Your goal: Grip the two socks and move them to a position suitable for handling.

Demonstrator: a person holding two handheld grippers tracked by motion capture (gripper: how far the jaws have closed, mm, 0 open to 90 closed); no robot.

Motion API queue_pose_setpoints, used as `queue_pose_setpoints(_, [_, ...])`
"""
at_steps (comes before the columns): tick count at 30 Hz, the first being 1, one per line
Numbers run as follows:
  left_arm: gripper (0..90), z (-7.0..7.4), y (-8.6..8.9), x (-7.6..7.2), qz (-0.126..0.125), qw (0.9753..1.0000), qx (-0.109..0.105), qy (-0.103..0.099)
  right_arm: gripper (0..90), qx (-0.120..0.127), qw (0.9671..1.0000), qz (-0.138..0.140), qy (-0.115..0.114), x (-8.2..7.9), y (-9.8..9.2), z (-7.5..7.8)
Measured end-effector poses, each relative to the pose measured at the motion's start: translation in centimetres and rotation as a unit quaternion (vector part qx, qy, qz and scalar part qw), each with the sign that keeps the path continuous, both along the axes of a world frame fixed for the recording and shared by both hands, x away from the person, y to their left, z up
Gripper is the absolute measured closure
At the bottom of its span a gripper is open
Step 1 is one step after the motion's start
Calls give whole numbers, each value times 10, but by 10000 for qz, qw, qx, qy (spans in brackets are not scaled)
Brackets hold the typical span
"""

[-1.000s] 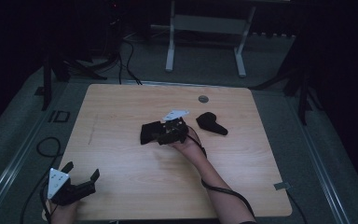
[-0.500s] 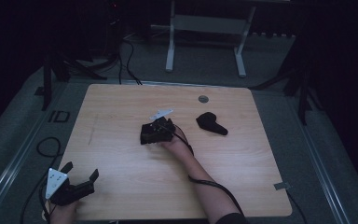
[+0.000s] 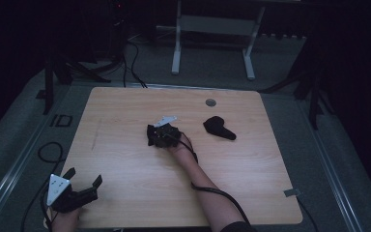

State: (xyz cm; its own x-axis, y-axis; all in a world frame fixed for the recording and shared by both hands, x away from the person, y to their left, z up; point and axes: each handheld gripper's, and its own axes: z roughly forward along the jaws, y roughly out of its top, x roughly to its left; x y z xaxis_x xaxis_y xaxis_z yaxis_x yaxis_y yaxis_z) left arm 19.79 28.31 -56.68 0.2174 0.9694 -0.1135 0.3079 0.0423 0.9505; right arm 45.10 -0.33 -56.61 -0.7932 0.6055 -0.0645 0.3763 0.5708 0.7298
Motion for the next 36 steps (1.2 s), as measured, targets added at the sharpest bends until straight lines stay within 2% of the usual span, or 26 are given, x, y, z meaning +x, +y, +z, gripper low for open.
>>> queue_pose_setpoints(1, [3, 0, 0, 0, -1, 10000, -3, -7, 630, -5, 10000, 2, -37, -1, 1, 0])
queue_pose_setpoints(3, [3, 0, 0, 0, -1, 10000, 4, -11, 709, -44, 10000, 12, -62, -3, 3, 1])
queue_pose_setpoints(6, [3, 1, -1, 2, -25, 10000, 24, -11, 750, -221, 9997, 25, -105, -5, 3, 6])
queue_pose_setpoints(9, [3, 1, -2, 1, -29, 10000, 8, -4, 758, -75, 9999, 57, -71, -10, -7, 13])
queue_pose_setpoints(18, [3, 2, -5, 2, -80, 9999, -64, 8, 757, 47, 9998, 50, -193, -40, -65, 33])
queue_pose_setpoints(28, [3, 2, -19, 5, -239, 9997, 73, 62, 757, 212, 9988, 19, -451, -90, -129, 58])
queue_pose_setpoints(34, [3, 1, -21, 5, -222, 9997, 68, 49, 756, 329, 9978, -69, -574, -118, -159, 69])
queue_pose_setpoints(36, [3, 1, -21, 5, -227, 9997, 50, 51, 755, 232, 9976, -46, -653, -127, -165, 71])
